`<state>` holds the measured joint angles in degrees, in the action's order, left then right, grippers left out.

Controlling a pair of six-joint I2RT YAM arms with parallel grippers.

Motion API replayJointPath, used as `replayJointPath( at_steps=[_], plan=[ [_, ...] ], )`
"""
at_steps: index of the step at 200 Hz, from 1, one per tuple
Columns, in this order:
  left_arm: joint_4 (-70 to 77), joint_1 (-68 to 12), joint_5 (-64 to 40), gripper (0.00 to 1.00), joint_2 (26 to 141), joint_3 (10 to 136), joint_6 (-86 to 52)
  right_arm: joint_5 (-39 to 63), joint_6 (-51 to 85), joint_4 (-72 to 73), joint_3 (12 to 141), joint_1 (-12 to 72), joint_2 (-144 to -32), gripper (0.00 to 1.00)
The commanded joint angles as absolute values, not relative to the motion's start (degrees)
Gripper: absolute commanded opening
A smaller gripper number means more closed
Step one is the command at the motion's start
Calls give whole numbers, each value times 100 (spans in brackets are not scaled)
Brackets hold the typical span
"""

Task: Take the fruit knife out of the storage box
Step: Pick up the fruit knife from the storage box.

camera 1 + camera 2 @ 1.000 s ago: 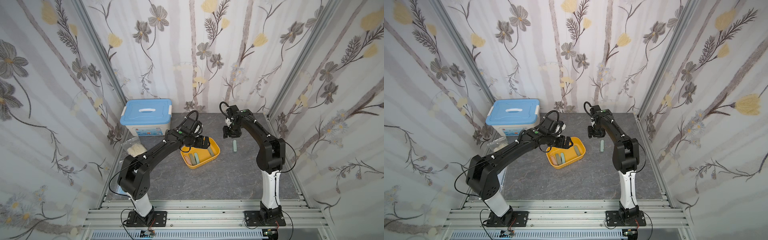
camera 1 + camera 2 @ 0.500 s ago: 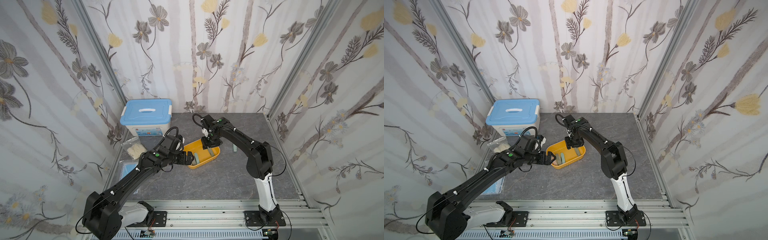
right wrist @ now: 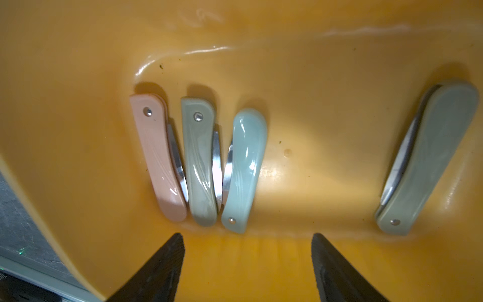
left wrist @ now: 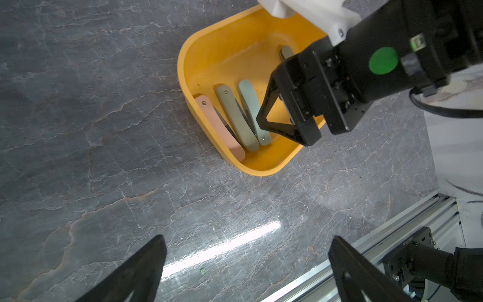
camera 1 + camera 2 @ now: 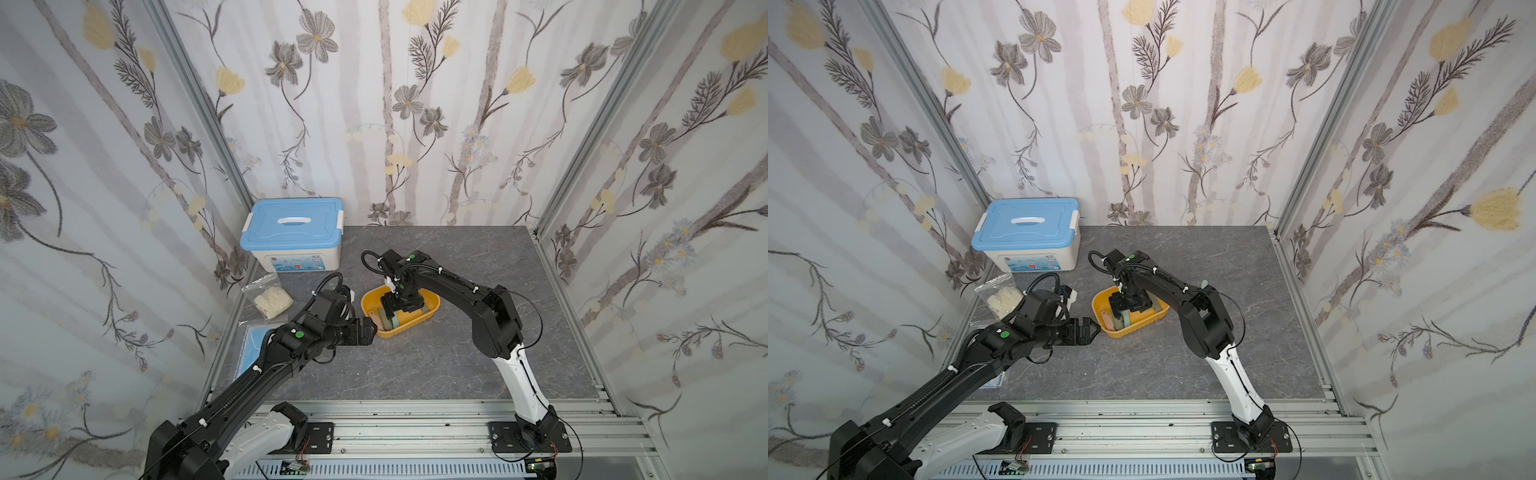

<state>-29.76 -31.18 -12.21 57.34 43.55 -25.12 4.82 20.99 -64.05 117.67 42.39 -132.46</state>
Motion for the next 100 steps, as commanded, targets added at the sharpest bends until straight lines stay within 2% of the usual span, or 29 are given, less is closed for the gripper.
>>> replayJointPath(
  at_steps=[1,10,34,100],
  plan=[
    [-2918,-3115,-1164,100,5667,4328,-2643,198,2121,-6486,11847,4284,-13373,71],
    [-2918,-3118,-1186,100,5644,4324,-2648,63,2116,-6475,11849,4296,-13404,66],
    [-2946,-3111,-1189,100,5586,4333,-2667,-13,2054,-6453,11917,4297,-13540,62],
    [-2997,-3120,-1177,100,5452,4287,-2746,-181,1975,-6382,12171,4372,-13869,60]
  ],
)
